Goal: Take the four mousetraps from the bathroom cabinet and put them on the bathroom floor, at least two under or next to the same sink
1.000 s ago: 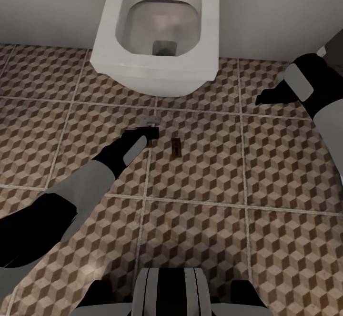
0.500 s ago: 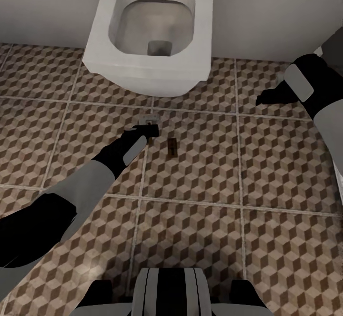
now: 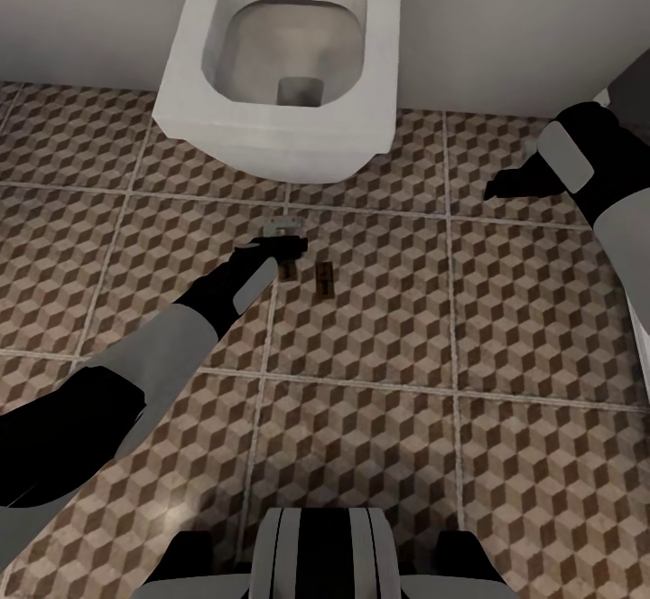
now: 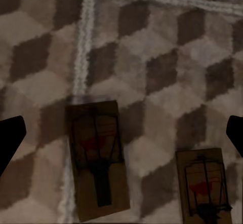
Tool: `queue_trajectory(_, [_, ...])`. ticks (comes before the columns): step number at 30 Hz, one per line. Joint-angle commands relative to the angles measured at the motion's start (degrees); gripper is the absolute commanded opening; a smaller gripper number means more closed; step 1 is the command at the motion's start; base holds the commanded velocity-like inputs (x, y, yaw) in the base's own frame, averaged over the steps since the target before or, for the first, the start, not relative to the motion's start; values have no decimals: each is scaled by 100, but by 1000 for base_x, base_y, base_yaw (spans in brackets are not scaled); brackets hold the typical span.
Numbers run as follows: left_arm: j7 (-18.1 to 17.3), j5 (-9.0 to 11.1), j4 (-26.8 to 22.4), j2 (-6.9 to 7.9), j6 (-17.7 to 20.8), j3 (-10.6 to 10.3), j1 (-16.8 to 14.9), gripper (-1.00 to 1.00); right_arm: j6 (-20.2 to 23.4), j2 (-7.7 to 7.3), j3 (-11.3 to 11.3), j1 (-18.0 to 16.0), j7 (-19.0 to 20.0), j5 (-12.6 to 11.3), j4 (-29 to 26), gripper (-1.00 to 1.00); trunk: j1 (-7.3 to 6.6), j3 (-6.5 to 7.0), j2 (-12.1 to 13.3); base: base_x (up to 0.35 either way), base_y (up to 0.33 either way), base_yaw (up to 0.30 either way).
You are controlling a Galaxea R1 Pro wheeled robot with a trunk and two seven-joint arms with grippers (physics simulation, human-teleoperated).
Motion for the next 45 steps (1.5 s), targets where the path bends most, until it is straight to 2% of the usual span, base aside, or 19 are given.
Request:
queue_trajectory(1, [53, 60, -8, 5, 11, -37, -5, 100, 15, -8, 44, -5, -41, -61, -10, 100, -1, -3, -1, 2, -2, 0])
queue_trajectory(19, [52, 64, -19, 8, -1, -37, -4, 100, 15, -11, 44, -5, -41, -61, -11, 100, -1, -3, -1, 0, 3, 0])
queue_trajectory(34, [52, 60, -25, 15, -70, -37, 2, 100, 15, -11, 44, -5, -41, -61, -12, 100, -1, -3, -1, -1, 82, 0])
queue_trajectory(45, [57, 56, -9, 22, -146, -39, 4, 100, 15, -9, 44, -5, -41, -61, -6, 100, -1, -3, -1, -122, 68, 0])
